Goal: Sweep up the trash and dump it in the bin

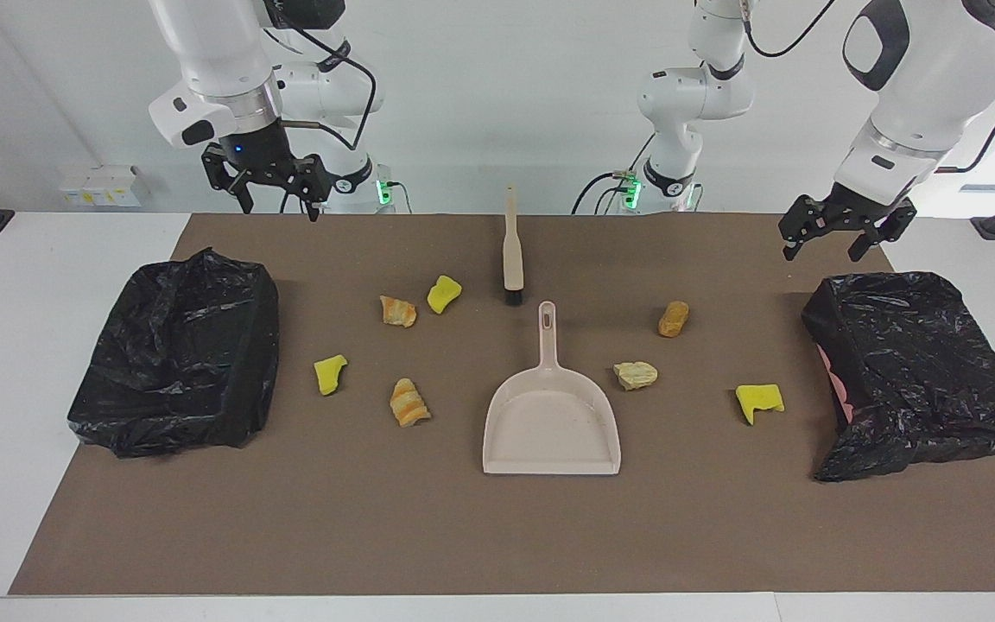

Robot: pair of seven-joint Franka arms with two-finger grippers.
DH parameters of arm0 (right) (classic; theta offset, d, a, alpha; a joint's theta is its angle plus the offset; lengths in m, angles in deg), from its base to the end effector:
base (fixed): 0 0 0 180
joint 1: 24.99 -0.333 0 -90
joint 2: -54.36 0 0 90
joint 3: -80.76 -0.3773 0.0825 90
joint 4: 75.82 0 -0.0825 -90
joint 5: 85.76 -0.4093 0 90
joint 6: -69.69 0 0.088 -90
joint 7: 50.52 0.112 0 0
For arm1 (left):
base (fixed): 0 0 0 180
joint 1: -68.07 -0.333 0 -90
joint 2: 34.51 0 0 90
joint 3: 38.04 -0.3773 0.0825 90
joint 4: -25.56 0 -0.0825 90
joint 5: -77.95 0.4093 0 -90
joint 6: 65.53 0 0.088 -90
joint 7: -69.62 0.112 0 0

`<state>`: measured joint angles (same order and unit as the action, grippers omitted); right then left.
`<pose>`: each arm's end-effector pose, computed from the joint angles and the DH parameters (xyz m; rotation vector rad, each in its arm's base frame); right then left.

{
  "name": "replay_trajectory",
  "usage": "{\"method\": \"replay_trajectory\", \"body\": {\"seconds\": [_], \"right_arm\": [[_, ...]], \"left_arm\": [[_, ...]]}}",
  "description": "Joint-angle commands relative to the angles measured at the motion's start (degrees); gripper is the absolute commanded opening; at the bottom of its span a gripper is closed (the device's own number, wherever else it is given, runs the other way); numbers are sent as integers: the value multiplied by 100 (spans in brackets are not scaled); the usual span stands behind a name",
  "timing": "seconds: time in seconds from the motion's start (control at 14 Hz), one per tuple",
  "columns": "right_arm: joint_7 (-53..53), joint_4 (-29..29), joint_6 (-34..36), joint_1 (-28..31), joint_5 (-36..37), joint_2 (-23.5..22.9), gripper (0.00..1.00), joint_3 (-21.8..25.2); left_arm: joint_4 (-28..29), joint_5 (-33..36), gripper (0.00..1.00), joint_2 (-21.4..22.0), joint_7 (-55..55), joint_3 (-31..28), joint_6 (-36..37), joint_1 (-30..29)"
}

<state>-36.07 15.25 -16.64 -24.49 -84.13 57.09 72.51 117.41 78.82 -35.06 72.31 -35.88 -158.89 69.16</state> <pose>0.5504 0.0739 0.6929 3.0944 -0.1836 -0.0436 0.5875 -0.0316 0.6643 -3.1225 0.1632 -0.0263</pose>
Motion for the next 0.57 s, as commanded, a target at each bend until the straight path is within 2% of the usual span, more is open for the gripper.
{"method": "replay_trajectory", "body": {"seconds": [0.0, 0.5], "right_arm": [[41, 113, -191, 91, -216, 87, 100, -28], [-30, 113, -244, 135, -216, 70, 100, 7]], "left_arm": [[211, 79, 100, 169, 83, 12, 19, -30], [220, 79, 100, 178, 92, 12, 11, -39]]}}
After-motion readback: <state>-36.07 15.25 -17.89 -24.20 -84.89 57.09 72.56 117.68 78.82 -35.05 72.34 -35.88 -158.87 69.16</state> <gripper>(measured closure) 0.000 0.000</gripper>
